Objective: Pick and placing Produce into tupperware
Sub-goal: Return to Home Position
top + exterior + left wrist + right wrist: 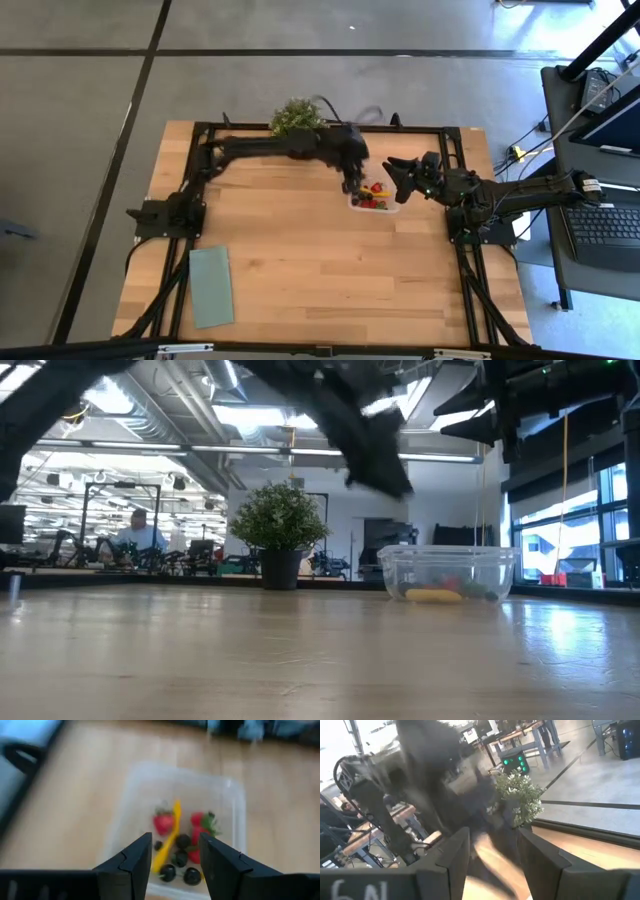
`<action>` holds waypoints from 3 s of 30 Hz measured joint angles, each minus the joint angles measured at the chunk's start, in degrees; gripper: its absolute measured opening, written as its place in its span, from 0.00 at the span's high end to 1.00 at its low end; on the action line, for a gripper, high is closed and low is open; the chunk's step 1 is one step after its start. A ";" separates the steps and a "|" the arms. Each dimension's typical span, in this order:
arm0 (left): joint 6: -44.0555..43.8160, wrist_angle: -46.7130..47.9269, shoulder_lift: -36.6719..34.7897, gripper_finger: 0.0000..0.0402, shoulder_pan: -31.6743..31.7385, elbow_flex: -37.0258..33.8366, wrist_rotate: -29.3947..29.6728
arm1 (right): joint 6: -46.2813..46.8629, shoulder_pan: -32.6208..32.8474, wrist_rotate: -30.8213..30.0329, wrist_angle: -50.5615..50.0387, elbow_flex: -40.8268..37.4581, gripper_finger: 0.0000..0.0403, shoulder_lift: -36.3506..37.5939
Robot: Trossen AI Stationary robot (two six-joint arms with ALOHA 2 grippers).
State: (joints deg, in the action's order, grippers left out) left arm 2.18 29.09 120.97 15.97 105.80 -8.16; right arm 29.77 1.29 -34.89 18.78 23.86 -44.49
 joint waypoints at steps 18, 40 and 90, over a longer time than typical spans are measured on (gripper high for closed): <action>1.52 3.87 -42.64 0.65 8.17 -14.88 9.70 | -14.87 -21.16 20.62 5.05 2.71 0.59 0.54; -6.74 -12.11 -101.55 0.66 1.85 -74.00 22.01 | -19.67 -24.89 21.80 -20.87 3.03 0.59 19.10; -12.70 -19.53 -120.79 0.65 1.83 -101.63 18.90 | -14.97 -24.65 22.10 9.43 -23.50 0.59 31.90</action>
State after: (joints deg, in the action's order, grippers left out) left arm -10.52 9.56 0.18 17.80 4.17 10.74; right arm 14.80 -23.35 -12.78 28.21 0.36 -12.59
